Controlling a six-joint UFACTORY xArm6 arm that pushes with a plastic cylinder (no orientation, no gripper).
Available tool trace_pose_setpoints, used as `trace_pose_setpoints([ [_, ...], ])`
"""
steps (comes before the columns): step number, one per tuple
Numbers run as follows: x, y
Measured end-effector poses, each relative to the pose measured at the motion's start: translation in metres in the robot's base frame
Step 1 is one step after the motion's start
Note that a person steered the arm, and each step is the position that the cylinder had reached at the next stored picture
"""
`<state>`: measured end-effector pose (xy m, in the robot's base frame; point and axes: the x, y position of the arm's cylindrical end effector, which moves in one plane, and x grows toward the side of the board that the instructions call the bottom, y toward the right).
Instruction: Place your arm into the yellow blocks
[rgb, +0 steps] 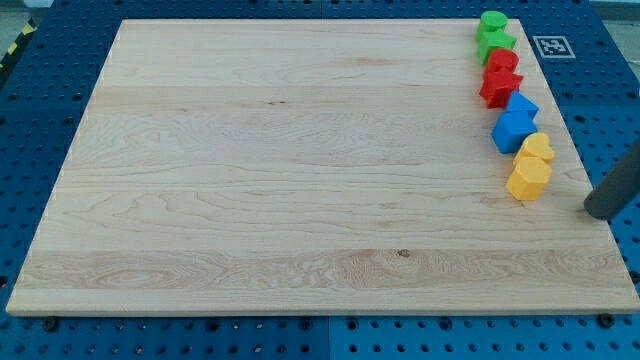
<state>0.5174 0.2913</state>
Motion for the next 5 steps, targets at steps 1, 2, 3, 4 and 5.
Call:
trace_pose_setpoints([
  [1,-0.002,-0.013],
  [2,-0.002,-0.025],
  [3,-0.002,-0.008],
  [4,-0.024,0.009],
  [5,-0.052,0.011],
])
